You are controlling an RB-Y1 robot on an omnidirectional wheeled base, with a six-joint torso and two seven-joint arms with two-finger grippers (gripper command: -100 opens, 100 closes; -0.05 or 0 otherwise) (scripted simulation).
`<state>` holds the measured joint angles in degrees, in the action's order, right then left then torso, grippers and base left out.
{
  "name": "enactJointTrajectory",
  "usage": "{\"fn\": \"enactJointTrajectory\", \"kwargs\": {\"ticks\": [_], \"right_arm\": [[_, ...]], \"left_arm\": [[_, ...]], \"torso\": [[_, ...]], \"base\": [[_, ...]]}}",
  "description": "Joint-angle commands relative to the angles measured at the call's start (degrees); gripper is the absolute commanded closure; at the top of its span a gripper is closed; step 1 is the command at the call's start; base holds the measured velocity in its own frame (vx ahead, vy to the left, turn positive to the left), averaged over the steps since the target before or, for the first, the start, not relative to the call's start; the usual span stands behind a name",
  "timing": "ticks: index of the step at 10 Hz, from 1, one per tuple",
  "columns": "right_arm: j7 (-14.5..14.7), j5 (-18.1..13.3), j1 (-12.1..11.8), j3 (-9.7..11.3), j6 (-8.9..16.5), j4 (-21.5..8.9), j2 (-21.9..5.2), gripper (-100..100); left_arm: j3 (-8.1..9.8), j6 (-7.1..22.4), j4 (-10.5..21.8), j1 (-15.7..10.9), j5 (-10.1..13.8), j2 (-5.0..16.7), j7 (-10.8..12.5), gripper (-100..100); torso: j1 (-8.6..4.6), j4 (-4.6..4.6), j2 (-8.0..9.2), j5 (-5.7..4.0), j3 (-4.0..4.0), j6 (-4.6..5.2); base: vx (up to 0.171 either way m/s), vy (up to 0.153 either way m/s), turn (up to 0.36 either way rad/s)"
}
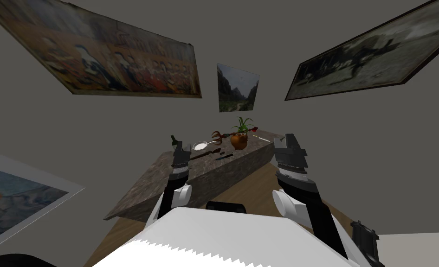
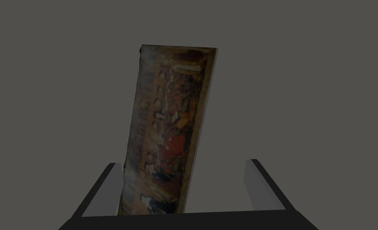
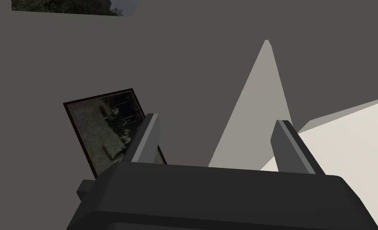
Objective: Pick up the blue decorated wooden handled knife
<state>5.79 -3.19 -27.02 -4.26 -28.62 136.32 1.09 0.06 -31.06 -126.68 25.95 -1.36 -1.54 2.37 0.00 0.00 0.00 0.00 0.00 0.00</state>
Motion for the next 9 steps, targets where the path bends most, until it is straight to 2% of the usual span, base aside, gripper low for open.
{"fn": "enactJointTrajectory", "kwargs": {"ticks": [1,3,6,7,8,9], "right_arm": [[0.0,0.0,0.0,0.0,0.0,0.0,0.0,0],[0.0,0.0,0.0,0.0,0.0,0.0,0.0,0],[0.0,0.0,0.0,0.0,0.0,0.0,0.0,0],[0.0,0.0,0.0,0.0,0.0,0.0,0.0,0],[0.0,0.0,0.0,0.0,0.0,0.0,0.0,0],[0.0,0.0,0.0,0.0,0.0,0.0,0.0,0]], "left_arm": [[0.04,1.0,0.5,-0.8,0.0,2.1,0.0,-100],[0.14,3.3,1.8,-2.6,0.1,5.1,0.1,-100],[0.36,8.4,4.9,-7.1,0.4,8.8,0.4,-100],[0.36,8.9,4.9,-7.1,0.4,8.8,0.4,-100],[0.46,11.1,6.3,-8.9,0.5,9.8,0.6,-100],[0.46,11.3,6.3,-8.9,0.5,9.8,0.6,-100]], "torso": [[0.00,0.00,0.00,0.00,0.00,0.00],[-0.12,0.00,0.01,-0.02,0.00,0.00],[-0.24,0.02,0.10,-0.05,0.05,0.00],[-0.34,0.02,0.08,-0.07,0.05,0.01],[-0.28,0.01,0.05,-0.07,0.03,0.01],[-0.22,0.01,0.06,-0.05,0.03,0.00]], "base": [[-0.001,-0.016,0.012],[-0.008,-0.050,0.021],[-0.028,-0.073,0.026],[-0.016,-0.069,0.013],[-0.024,-0.054,0.022],[-0.021,-0.047,0.009]]}}
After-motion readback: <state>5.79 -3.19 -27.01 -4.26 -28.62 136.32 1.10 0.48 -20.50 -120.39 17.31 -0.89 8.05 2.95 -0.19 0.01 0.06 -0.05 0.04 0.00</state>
